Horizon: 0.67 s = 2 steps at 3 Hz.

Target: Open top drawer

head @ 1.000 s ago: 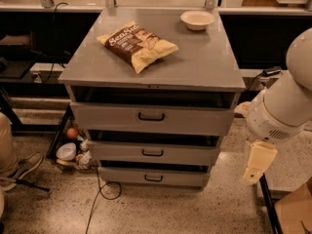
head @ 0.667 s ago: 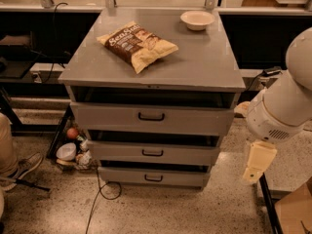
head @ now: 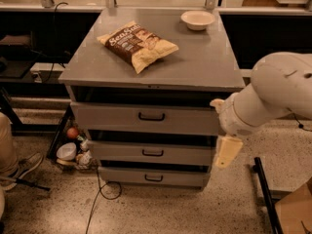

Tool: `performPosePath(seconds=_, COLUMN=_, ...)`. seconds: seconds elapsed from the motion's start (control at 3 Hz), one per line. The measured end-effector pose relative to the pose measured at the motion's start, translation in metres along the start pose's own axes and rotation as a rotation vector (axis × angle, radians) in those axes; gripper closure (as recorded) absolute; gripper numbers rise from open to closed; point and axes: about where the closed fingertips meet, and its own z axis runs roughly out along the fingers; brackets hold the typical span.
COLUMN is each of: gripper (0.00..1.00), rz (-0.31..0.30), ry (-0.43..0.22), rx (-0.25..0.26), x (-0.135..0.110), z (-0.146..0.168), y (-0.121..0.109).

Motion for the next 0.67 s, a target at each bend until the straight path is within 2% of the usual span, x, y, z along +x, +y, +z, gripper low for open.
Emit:
performPosePath(seconds=0.33, gripper=0.0, rz=-0.048, ry=-0.041, rx=0.035, x=-0.016, z=0.043, y=-0.026)
performPosePath(seconds=0.67, gripper=0.0, rz=-0.053, ry=-0.078, rx=0.039, x=-0.026, z=0.078, y=-0.048)
